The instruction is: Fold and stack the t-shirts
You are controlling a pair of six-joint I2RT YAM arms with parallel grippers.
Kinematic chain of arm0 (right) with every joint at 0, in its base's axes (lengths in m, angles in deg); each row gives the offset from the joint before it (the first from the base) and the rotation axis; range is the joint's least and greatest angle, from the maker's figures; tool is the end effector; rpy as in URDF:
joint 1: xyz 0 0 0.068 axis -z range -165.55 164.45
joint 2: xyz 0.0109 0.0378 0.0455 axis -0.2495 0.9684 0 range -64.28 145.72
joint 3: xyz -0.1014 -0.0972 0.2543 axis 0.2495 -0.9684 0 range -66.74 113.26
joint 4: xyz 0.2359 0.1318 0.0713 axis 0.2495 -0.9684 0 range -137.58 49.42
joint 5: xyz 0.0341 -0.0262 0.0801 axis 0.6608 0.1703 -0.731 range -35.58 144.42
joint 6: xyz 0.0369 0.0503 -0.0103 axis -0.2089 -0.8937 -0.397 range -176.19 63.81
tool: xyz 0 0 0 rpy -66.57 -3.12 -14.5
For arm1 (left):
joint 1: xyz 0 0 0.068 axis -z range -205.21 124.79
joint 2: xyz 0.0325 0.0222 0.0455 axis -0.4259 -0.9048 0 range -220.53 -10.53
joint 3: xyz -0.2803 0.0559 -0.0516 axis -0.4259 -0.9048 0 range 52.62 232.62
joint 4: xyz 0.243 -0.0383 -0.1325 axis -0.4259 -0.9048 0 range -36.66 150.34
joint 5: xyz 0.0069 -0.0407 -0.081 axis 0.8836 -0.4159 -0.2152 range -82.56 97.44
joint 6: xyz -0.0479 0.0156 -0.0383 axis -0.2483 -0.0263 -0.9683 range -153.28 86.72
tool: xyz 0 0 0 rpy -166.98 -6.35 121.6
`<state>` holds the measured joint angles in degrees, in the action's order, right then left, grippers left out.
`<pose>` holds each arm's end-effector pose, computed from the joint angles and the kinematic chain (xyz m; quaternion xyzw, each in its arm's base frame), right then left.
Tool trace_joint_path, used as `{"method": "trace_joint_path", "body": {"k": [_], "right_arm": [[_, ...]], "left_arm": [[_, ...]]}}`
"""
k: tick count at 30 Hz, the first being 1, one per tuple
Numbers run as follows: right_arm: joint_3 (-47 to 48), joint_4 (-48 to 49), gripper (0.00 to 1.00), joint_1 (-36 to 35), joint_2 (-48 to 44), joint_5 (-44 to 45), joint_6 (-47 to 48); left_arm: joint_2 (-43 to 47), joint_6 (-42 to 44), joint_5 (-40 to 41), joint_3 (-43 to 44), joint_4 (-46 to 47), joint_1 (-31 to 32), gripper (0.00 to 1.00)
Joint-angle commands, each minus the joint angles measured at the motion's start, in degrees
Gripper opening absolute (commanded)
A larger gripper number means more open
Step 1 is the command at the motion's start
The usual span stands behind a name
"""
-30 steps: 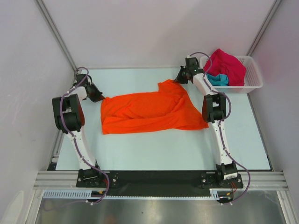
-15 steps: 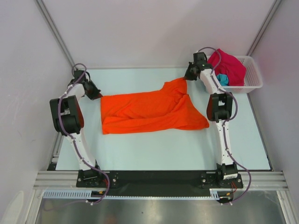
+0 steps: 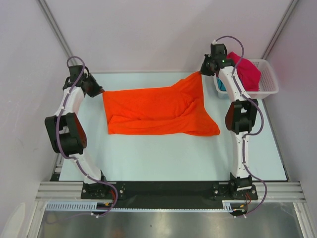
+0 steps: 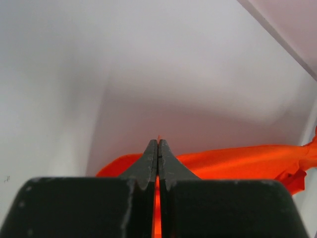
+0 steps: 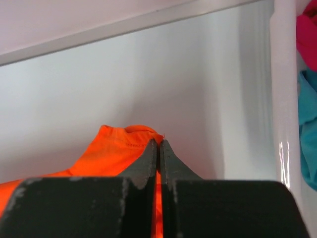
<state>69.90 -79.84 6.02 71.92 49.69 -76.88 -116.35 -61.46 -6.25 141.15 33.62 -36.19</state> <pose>0.5759 0.0893 0.2941 0.0786 0.8979 0.1445 0.4083 0.4478 0.0753 0.2795 -0.2624 0.8767 -0.1665 0.3671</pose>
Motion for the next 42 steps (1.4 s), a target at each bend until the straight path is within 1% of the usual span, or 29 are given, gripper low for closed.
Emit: {"method": "trace_joint_path", "body": {"k": [1,2,5,6,8,9,12,15,21,31,36,42], "right_arm": [[-6.98,-0.20,0.00,-0.80,-8.22,2.71,2.84],[-11.00,0.76,0.00,-1.32,-9.45,3.06,3.11],[-18.31,3.83,0.00,-2.21,-14.81,3.77,3.37],[-23.04,4.37,0.00,-2.38,-16.22,4.11,3.29],[-27.54,5.77,0.00,-2.74,-19.73,4.64,3.02],[-31.92,6.48,0.00,-3.26,-21.05,4.64,2.85],[-40.27,8.76,0.00,-3.79,-25.71,7.27,2.50],[-46.00,9.64,0.00,-4.14,-29.93,9.21,2.40],[-51.64,9.91,0.00,-4.06,-35.83,12.73,2.84],[-52.52,6.75,0.00,-4.23,-42.24,16.07,2.85],[-57.18,6.39,0.00,-4.67,-46.89,16.60,2.14],[-62.62,5.61,0.00,-5.28,-49.45,16.07,1.62]], "left_arm": [[6.05,1.82,-0.19,-4.14,-0.35,0.08,0.00],[6.67,1.90,-0.45,-5.03,-0.18,-0.09,0.00],[9.40,2.17,-0.81,-8.89,0.00,0.00,0.00],[10.88,2.26,-0.98,-9.95,0.18,0.00,0.00],[12.47,2.34,-1.25,-13.20,0.70,0.08,0.00],[14.05,2.61,-1.60,-14.34,0.79,0.08,0.00],[17.21,2.96,-1.86,-18.12,1.06,0.00,0.00],[20.29,3.75,-2.13,-21.98,0.97,0.09,0.00],[24.52,4.80,-1.78,-26.12,0.35,0.09,0.00],[28.56,4.89,-2.74,-26.74,-0.35,0.08,0.00],[30.85,5.16,-2.92,-29.81,-0.88,0.08,0.00],[33.04,5.51,-3.01,-33.42,-1.49,0.08,0.00]]}}
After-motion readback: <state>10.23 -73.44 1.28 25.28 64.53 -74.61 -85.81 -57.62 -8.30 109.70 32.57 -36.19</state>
